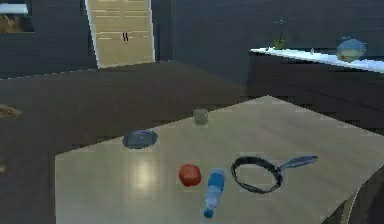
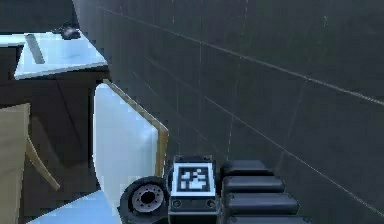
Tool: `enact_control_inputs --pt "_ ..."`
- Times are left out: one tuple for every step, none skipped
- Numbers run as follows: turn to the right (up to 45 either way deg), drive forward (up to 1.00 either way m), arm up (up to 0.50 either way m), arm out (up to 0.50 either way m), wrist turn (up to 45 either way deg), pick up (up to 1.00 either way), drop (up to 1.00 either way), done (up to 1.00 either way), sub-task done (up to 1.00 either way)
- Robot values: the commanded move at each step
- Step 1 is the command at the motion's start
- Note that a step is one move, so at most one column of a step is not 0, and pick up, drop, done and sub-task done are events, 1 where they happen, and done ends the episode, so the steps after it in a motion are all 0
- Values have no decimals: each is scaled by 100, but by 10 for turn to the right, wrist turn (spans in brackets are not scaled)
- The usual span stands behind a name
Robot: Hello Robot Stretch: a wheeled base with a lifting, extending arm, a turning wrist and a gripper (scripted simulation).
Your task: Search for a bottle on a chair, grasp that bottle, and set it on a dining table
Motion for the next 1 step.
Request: enact_control_inputs --pt "450 0 0 0 0 0 0 0 0"
